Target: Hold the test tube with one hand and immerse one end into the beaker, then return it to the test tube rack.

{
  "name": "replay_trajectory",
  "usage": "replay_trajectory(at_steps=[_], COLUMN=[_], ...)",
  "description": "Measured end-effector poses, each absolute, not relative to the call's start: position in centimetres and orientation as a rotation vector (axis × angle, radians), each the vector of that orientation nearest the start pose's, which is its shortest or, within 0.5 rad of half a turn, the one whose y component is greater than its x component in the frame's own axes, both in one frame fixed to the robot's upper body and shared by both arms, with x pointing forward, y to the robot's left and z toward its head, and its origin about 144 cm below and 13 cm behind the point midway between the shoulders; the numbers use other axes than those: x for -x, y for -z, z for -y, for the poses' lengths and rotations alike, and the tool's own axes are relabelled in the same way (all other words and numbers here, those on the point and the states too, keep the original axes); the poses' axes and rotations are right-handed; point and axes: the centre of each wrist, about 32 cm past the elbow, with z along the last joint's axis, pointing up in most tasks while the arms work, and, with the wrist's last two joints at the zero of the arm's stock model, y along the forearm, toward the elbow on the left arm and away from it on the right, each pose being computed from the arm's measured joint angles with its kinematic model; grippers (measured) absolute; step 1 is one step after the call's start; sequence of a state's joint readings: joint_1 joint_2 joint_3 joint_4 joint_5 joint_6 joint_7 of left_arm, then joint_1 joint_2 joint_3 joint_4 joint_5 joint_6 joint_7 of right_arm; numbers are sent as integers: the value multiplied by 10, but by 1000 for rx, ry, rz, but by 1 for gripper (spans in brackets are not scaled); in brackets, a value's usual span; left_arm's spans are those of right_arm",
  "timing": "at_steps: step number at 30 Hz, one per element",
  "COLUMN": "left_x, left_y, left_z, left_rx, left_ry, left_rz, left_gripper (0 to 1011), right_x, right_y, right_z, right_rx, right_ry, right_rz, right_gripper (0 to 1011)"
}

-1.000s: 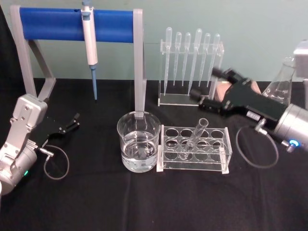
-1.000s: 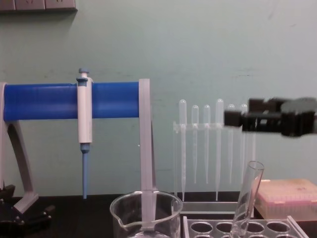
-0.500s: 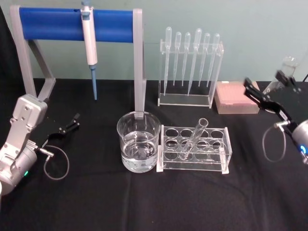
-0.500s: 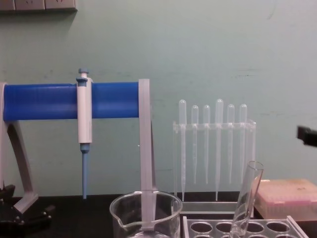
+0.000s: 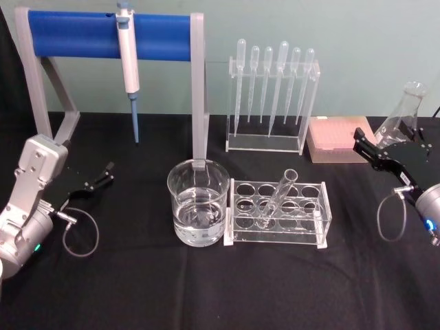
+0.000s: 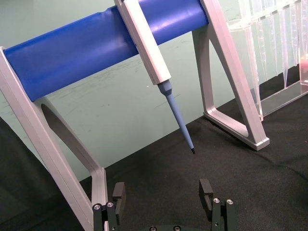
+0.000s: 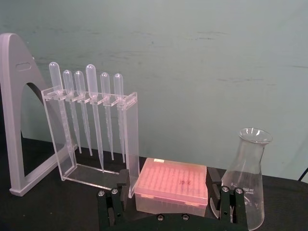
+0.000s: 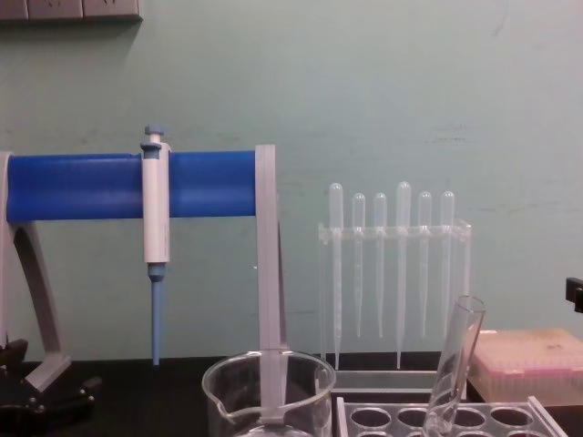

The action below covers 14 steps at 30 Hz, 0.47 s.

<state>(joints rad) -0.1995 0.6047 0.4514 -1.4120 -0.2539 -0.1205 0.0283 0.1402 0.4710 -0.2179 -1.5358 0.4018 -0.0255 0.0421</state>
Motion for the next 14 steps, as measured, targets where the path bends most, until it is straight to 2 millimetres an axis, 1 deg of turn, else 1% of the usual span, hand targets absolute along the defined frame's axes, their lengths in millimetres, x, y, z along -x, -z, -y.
replay_trajectory(at_steps=[14], left_x=[-489], left_y=[-1140], left_z=[-310], left_rx=[-304], left_ry=[-1248], left_rz=[285], left_gripper=[1000], right_x=[-491], right_y=[-1182], right_z=[305], right_rx=[34], right_ry=[1347], right_rz=[97], right_gripper=[1003])
